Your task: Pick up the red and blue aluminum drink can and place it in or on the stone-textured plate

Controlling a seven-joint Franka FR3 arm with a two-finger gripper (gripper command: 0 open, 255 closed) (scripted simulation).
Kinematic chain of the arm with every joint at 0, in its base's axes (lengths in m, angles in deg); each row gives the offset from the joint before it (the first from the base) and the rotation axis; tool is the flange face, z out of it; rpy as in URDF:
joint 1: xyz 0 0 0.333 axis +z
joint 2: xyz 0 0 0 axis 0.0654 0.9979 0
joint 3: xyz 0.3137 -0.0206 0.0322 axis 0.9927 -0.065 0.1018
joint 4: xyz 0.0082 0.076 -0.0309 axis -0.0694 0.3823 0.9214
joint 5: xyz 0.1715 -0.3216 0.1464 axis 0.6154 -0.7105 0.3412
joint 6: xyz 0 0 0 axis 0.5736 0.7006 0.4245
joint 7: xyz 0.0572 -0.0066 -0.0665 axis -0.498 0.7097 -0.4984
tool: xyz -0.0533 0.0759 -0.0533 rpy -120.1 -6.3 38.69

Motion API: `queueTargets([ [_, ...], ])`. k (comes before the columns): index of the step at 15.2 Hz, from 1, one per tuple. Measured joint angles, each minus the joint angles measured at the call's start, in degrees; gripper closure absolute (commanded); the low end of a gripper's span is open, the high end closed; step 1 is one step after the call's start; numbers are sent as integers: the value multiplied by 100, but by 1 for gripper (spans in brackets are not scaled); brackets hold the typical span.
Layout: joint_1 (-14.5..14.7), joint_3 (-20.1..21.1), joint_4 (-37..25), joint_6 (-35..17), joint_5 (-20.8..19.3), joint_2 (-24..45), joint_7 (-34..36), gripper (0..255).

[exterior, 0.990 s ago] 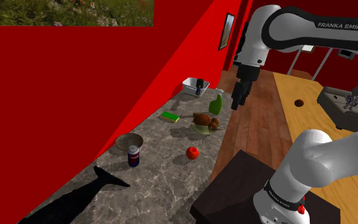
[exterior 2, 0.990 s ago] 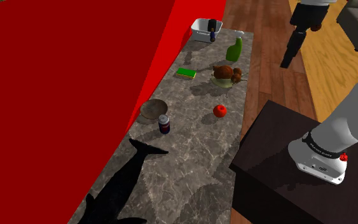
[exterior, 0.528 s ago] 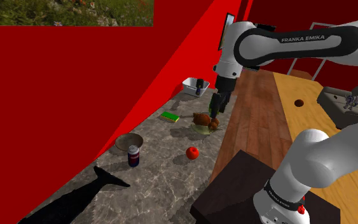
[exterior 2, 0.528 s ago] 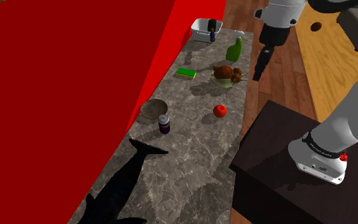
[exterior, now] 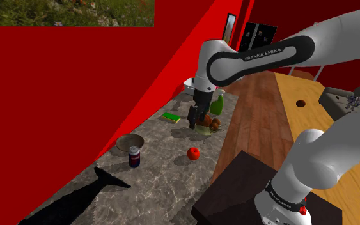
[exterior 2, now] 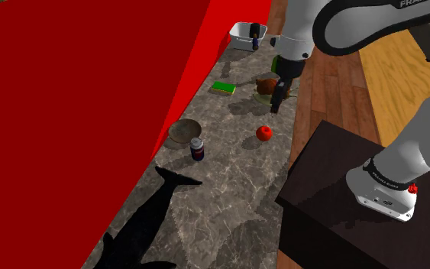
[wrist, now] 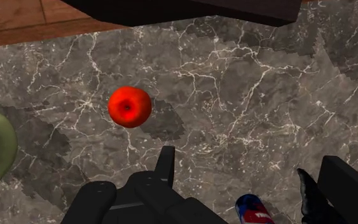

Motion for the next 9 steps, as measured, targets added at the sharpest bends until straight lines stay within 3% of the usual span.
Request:
queueTargets([
  [9, 182, 427, -898, -1230, -354, 1974, 484, 0],
])
